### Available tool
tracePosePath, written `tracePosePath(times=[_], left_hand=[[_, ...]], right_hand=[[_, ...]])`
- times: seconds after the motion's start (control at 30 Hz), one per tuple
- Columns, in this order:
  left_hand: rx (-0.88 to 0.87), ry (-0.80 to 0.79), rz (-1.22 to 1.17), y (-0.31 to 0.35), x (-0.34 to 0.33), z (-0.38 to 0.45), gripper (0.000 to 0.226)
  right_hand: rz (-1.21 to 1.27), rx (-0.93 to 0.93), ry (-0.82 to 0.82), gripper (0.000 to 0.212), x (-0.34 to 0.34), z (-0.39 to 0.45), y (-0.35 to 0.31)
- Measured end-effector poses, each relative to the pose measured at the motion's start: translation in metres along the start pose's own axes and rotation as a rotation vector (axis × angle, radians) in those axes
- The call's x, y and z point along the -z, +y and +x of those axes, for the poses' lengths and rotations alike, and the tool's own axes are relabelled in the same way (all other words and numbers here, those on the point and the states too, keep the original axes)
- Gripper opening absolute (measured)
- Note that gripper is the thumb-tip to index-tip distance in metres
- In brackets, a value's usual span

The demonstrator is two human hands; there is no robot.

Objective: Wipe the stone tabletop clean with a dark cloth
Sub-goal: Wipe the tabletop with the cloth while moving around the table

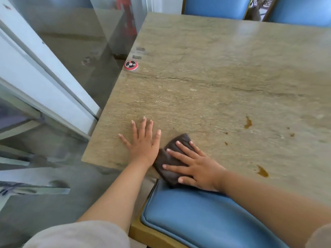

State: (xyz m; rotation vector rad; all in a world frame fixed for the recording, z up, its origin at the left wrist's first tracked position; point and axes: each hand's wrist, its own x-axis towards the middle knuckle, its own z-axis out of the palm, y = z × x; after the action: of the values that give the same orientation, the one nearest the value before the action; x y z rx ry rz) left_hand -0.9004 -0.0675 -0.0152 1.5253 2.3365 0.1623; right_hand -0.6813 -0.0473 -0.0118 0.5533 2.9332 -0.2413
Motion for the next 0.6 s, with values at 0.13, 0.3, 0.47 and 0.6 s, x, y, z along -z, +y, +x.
tracePosePath(times=[0.13, 0.3, 0.47, 0.6], left_hand=[[-0.148, -0.047, 0.005, 0.038, -0.003, 0.005, 0.071], [-0.309, -0.104, 0.003, 0.085, -0.017, 0.011, 0.069], [-0.247, -0.039, -0.017, 0.117, -0.023, 0.032, 0.067], [-0.147, 0.079, -0.116, 0.123, -0.032, 0.037, 0.064]], right_hand=[[-0.041, -0.061, 0.002, 0.048, 0.0, -0.036, 0.042], [0.12, -0.864, 0.098, 0.053, 0.004, -0.011, 0.073], [0.039, -0.495, 0.162, 0.056, -0.011, -0.036, 0.029], [-0.003, -0.249, 0.11, 0.053, -0.012, -0.06, 0.053]])
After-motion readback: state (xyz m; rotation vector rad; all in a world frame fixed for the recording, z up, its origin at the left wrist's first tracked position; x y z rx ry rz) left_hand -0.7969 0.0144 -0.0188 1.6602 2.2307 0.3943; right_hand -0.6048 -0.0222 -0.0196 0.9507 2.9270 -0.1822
